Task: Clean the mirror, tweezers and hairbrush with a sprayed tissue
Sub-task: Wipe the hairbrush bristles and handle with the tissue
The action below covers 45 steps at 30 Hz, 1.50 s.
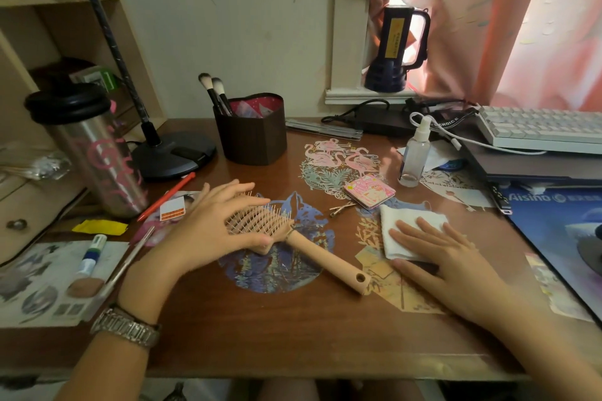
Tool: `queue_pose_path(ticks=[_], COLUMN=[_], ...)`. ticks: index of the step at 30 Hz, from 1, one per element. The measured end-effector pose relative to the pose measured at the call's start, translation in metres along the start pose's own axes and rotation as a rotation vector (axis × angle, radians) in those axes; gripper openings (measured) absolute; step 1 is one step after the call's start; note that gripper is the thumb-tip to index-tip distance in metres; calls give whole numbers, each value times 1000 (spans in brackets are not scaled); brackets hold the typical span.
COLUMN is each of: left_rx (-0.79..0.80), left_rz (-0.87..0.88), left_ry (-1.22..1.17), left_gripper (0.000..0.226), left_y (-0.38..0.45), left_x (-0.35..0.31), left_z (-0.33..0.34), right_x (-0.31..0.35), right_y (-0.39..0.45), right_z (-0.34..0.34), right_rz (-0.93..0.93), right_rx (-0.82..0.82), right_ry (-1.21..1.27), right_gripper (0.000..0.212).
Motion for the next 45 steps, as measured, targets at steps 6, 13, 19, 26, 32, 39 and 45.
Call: queue_pose_path(ticks=[6,13,19,26,32,39,45], left_rx=[136,50,-102,-204,-196,-227,-232], left_rz=[9,-41,-79,10,22,46,44], left_ry=[-28,69,193,288,234,204,216], left_gripper=[73,67,66,72,70,68,66], left_y=[2,-9,-17,-14,-12,-11,-11], left_x=[5,-9,-33,-40,-31,-32,-34], left_z=[3,11,33,47,50,49,49], right_x=[0,2,6,37,39,48,74], right_y=[2,5,0,-4,10,26,44], right_z=[1,-4,-19,-19,-16,-5,2], right_rz=[4,6,65,-231,-267,-304,-372], right_rx=[-18,-93,-199,-88,-225,-293,-351], right_ry=[-14,-80,178,156,96,100,100], right_gripper=[67,55,32,52,35,33,31])
Point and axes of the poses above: each hand's wrist, its own y-axis towards the middle knuckle, its own z-axis out of the palm, x = y × z, the point moved 3 cm from there along y, towards the middle knuckle, and after that the axes turned 5 degrees about -y, right-handed, at the moved point
